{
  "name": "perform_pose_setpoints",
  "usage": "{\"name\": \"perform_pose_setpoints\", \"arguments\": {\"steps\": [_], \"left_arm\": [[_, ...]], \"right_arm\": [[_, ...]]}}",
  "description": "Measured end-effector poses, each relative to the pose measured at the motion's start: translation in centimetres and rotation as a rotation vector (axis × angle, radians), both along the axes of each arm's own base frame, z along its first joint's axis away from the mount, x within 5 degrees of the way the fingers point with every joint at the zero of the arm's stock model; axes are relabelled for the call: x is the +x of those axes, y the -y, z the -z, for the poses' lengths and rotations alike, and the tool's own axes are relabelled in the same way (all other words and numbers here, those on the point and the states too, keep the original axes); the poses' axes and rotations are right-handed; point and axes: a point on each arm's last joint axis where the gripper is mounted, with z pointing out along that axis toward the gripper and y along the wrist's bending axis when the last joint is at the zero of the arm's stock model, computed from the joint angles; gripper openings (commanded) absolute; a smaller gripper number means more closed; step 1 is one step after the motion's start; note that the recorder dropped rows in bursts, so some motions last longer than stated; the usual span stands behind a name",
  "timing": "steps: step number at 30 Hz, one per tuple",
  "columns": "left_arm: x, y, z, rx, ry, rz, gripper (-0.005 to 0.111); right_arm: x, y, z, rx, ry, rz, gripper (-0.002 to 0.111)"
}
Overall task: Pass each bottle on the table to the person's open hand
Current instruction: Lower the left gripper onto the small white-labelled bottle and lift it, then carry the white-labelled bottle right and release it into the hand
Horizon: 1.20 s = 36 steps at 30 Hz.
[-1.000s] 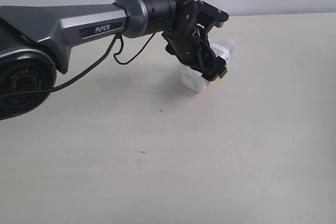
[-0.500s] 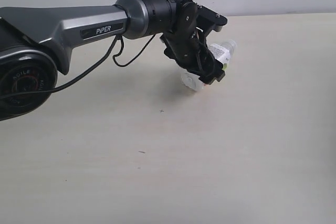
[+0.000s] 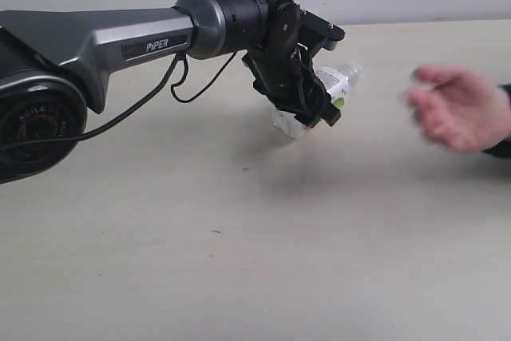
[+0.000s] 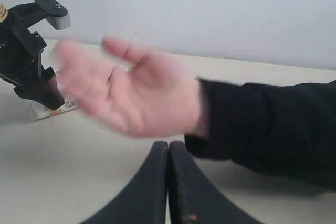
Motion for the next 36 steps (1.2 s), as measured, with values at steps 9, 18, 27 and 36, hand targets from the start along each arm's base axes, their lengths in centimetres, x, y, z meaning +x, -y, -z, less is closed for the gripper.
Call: {"name": "perform_pose_setpoints", "arguments": {"steps": [9, 18, 27, 36], "left_arm": [[-0.1, -0.2, -1.8, -0.032, -0.005, -0.064, 0.000], [-0.2, -0.6, -6.0, -0.136, 0.006, -0.234, 0.000], [-1.6, -1.3, -8.6, -0.219, -0.026, -0.356, 0.000], [-6.6, -1.8, -9.7, -0.395, -0.099, -0.404, 0.000]], "right_arm": [[0.0, 0.0, 0.0, 0.000, 0.000, 0.000, 0.000], [0.0, 0.0, 0.0, 0.000, 0.000, 0.000, 0.000], [0.0, 0.0, 0.0, 0.000, 0.000, 0.000, 0.000], [0.0, 0.0, 0.0, 0.000, 0.000, 0.000, 0.000]]}}
